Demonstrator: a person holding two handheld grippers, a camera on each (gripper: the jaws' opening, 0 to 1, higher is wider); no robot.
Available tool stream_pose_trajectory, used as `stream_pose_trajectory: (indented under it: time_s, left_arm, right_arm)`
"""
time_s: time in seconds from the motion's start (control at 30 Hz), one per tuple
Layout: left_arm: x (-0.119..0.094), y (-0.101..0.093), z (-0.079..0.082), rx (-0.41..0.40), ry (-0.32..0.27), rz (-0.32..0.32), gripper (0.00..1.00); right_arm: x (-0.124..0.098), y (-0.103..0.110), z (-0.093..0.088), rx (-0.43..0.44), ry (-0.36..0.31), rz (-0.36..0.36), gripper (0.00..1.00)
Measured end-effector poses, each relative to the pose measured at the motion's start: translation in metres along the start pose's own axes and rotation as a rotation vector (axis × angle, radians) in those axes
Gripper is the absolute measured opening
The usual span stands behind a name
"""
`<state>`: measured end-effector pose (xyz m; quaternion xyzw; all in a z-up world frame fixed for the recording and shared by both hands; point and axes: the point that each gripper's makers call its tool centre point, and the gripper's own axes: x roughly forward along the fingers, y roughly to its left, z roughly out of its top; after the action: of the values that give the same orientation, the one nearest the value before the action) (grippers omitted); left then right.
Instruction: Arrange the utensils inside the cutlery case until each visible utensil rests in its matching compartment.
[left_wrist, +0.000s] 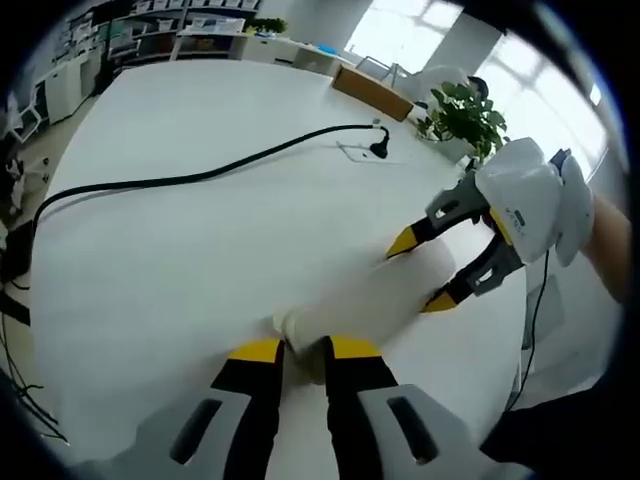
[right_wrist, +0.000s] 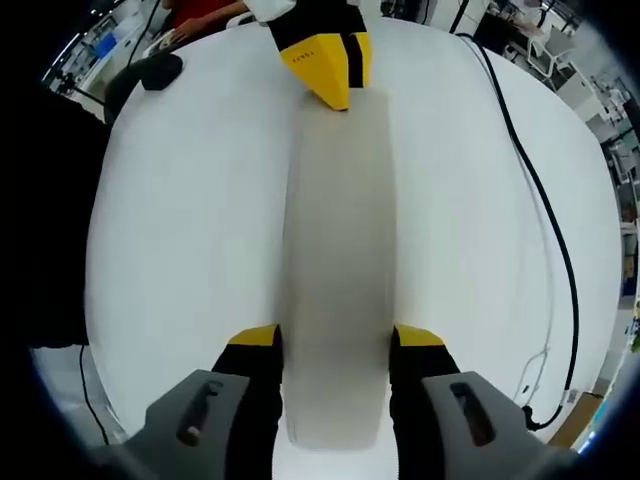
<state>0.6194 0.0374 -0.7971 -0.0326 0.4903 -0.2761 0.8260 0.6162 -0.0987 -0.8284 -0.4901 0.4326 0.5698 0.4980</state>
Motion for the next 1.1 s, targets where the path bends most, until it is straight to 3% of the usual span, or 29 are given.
stream_pose_trajectory:
  time_s: [0.2,0.23,0.27,0.3,0.33,0.47,0.77,0.87,0.97,1.03,1.07,1.1]
  left_arm:
    - [-0.005,0.001,-0.001,0.023,0.034,0.021,0.12]
    - [-0.008,0.004,0.004,0.087,0.033,0.015,0.01]
    - [-0.011,0.006,0.009,0.064,0.006,0.033,0.00]
    - [-0.015,0.004,0.021,0.003,-0.055,0.007,0.00]
    - [-0.018,0.006,0.025,-0.007,-0.071,0.007,0.00]
    - [-0.026,-0.002,0.028,0.078,-0.037,0.000,0.02]
    - [0.002,-0.046,0.028,0.397,0.127,-0.078,0.00]
    - [0.007,-0.033,0.018,0.516,0.264,0.002,0.00]
    - [0.010,-0.031,0.014,0.531,0.290,0.009,0.00]
    - [0.011,-0.026,0.002,0.577,0.354,0.027,0.00]
    - [0.009,-0.018,-0.012,0.604,0.429,0.050,0.00]
    - [0.010,-0.027,0.004,0.648,0.350,0.009,0.00]
  right_arm:
    - [0.000,-0.001,-0.001,0.003,0.002,0.002,0.40]
    - [0.000,-0.001,-0.001,0.003,-0.002,0.002,0.40]
    - [0.000,-0.001,-0.002,0.003,-0.012,0.004,0.40]
    - [0.000,-0.001,-0.002,0.004,-0.020,0.005,0.40]
    - [0.000,-0.001,-0.002,0.001,-0.022,0.005,0.40]
    - [0.000,-0.001,-0.001,0.003,-0.026,0.003,0.40]
    - [0.001,-0.001,0.000,-0.004,0.021,0.004,0.41]
    - [0.001,-0.001,-0.001,-0.001,0.028,0.002,0.41]
    - [0.000,0.000,-0.002,0.001,0.023,0.000,0.41]
    - [0.000,-0.001,-0.002,0.002,0.015,0.001,0.41]
    - [0.000,-0.001,-0.002,0.002,0.013,0.002,0.41]
    - [0.000,-0.001,-0.002,0.001,0.011,0.003,0.41]
